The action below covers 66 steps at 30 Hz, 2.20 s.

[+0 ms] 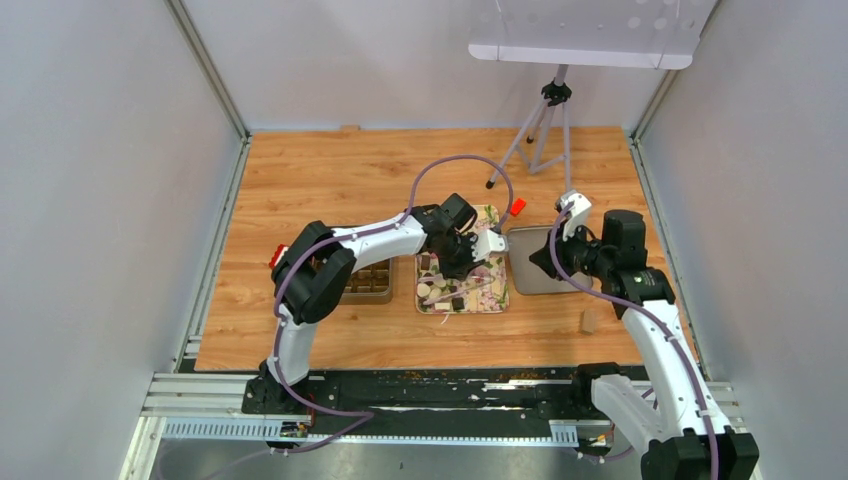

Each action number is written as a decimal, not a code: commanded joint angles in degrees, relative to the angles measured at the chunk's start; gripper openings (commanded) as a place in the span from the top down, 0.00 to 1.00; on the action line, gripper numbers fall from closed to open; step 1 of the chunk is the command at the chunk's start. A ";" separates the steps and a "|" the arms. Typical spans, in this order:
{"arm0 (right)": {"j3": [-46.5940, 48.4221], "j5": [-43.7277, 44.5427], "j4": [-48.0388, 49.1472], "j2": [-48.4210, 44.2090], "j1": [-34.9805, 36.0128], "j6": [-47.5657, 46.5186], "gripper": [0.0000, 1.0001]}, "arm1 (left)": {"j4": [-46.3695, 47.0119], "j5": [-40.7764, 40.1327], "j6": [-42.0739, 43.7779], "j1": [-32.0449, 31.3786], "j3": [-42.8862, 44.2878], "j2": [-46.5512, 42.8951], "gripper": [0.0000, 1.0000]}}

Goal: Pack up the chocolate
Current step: Pick up the clamp from the plate.

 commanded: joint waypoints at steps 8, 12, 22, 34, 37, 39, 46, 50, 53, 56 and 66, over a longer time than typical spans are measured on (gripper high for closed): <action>1.99 -2.15 2.13 1.82 -0.30 0.25 0.85 | 2.13 6.53 -8.82 3.64 4.36 -2.48 1.00; 4.91 -3.53 3.31 3.97 -0.31 2.36 0.83 | 15.58 8.83 -23.22 8.09 1.14 -10.41 1.00; 16.47 -22.12 26.40 17.62 2.56 24.39 0.54 | 51.45 0.89 -59.89 13.64 -7.45 -24.01 1.00; 31.28 -26.22 36.35 29.45 7.63 44.99 0.50 | 55.45 -0.37 -72.16 13.60 -5.56 -23.77 1.00; 29.99 -25.88 34.32 29.54 8.94 44.12 0.48 | 56.27 -0.02 -72.35 13.64 -5.31 -23.34 1.00; 28.33 -25.73 34.15 29.52 9.44 43.81 0.48 | 56.91 0.66 -72.43 13.62 -5.15 -23.00 1.00; 28.10 -25.67 34.84 30.81 10.24 42.63 0.56 | 57.46 1.08 -72.79 13.52 -3.96 -22.03 1.00; 27.99 -25.64 35.79 31.29 11.32 41.10 0.77 | 58.08 1.56 -72.22 13.41 -4.00 -21.94 1.00; 27.38 -25.02 35.05 31.02 11.28 39.29 1.00 | 58.44 3.11 -70.47 13.47 -4.58 -22.49 1.00; 26.70 -25.97 33.72 29.88 11.26 36.60 1.00 | 58.30 8.87 -65.16 14.53 -6.11 -24.18 0.71; 23.36 -34.49 7.69 22.88 11.92 1.85 1.00 | 33.60 46.19 -31.93 30.67 -13.38 -36.93 0.27</action>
